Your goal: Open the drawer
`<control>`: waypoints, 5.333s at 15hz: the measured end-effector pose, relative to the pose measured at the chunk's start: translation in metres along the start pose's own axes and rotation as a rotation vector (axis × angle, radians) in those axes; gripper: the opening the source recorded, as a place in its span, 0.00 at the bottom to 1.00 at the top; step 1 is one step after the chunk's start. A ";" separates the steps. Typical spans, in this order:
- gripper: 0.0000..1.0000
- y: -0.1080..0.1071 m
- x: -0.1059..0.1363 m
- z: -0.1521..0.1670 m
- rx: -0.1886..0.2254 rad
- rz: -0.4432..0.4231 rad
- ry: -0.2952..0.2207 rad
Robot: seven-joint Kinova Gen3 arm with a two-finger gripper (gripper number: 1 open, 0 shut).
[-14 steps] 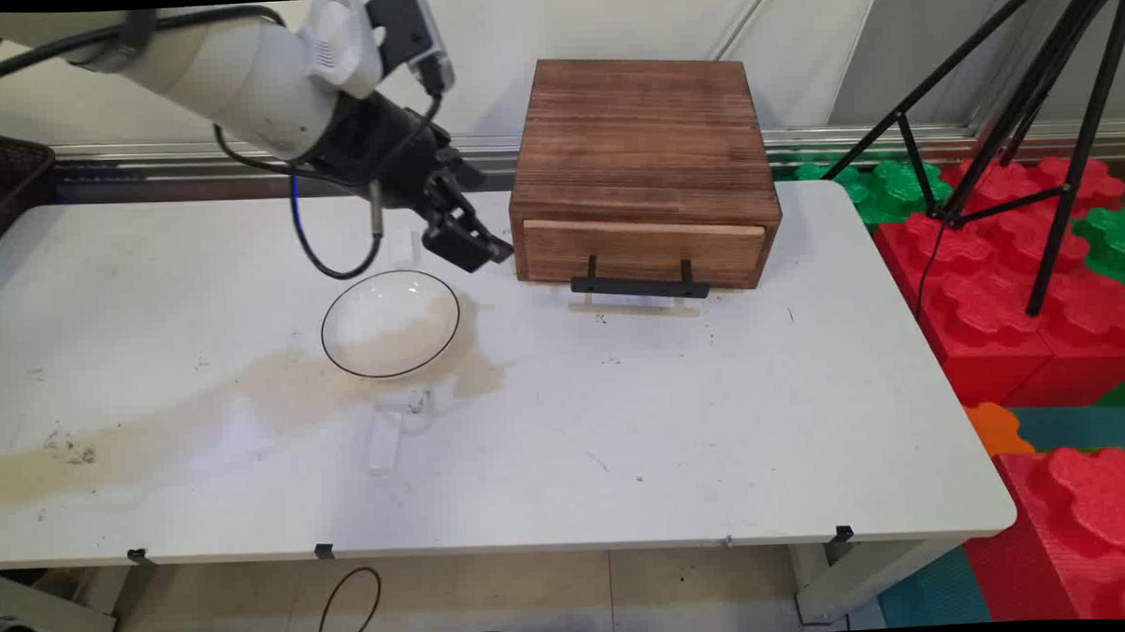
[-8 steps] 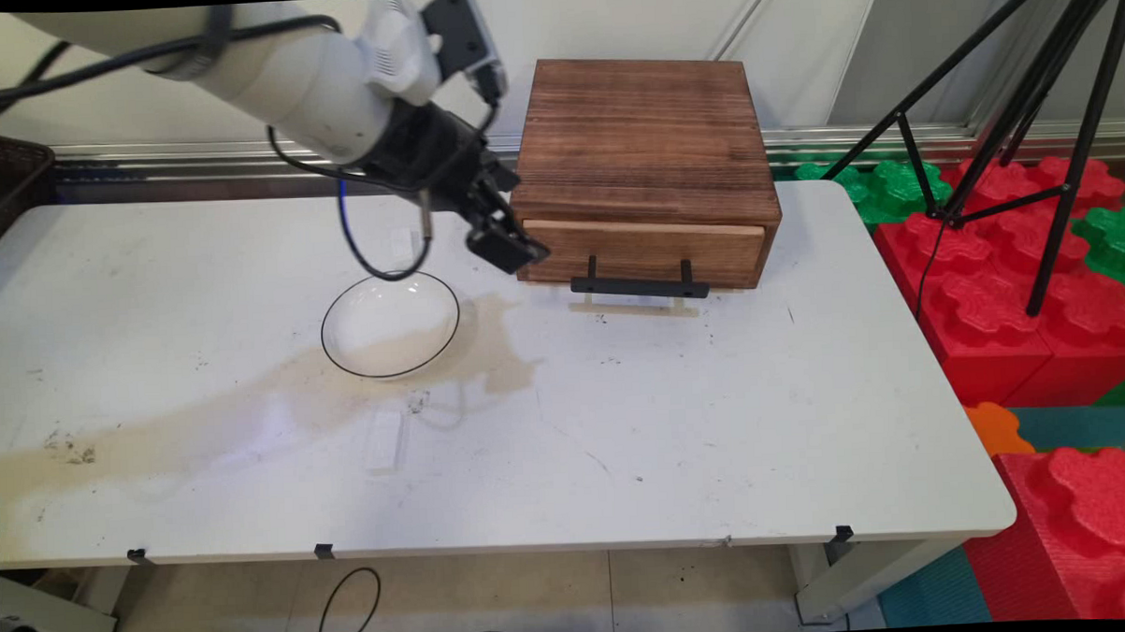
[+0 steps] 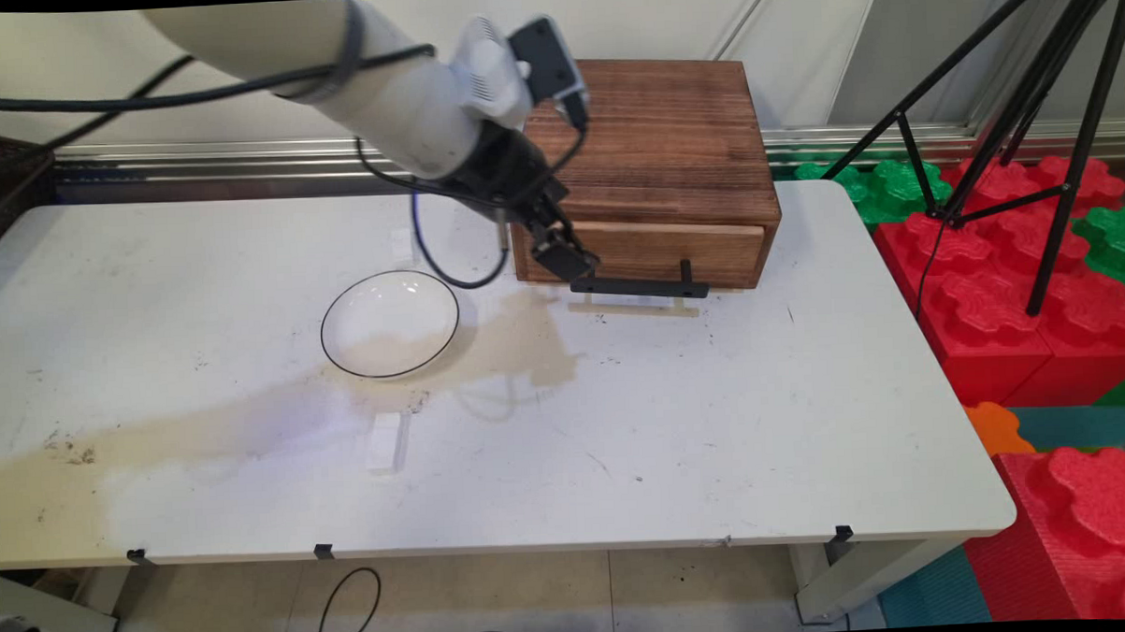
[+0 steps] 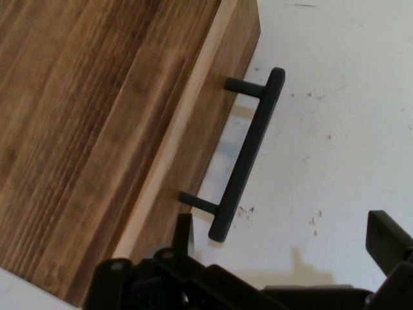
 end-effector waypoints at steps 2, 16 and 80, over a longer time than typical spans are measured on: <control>1.00 0.001 0.007 0.018 0.001 0.003 -0.009; 1.00 0.006 0.030 0.134 -0.048 0.035 -0.064; 1.00 0.151 -0.027 0.114 -0.276 0.075 -0.166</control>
